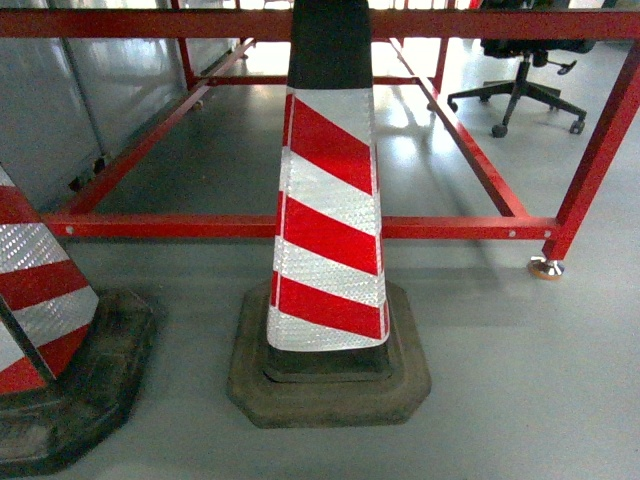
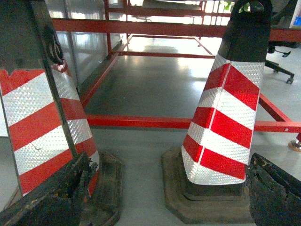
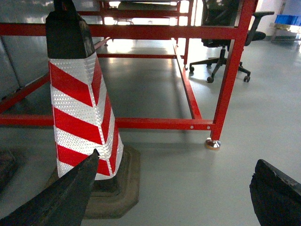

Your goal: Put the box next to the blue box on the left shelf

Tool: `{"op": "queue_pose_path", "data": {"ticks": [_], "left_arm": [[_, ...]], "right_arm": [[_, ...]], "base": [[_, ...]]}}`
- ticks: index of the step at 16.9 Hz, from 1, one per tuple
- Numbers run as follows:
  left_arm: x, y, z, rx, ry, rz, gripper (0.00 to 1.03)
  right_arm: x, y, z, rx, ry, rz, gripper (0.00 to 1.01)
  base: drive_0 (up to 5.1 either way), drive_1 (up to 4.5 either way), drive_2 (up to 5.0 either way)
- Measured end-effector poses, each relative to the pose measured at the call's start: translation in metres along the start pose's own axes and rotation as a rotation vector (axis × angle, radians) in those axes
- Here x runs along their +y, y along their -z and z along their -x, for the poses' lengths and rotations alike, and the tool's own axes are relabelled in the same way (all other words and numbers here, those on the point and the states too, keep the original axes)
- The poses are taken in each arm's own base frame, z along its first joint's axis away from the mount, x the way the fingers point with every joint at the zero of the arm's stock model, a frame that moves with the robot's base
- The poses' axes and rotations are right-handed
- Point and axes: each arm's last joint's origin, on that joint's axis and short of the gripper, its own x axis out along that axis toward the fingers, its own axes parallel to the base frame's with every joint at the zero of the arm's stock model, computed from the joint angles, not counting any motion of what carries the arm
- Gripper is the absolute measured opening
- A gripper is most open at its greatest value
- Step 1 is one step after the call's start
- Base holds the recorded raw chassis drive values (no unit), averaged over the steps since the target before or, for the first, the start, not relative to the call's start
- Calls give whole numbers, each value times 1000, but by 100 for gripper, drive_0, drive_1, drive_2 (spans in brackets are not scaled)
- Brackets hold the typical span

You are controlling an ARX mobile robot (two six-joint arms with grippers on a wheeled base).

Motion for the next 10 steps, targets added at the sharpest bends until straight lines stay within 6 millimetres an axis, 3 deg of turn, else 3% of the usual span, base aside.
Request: {"op": "queue_pose_path", "data": {"ticks": [10], "left_arm": [[0, 0, 0, 0, 0, 0, 98]], "right_arm": [[0, 0, 0, 0, 0, 0, 98]], "base": [[0, 0, 0]]}}
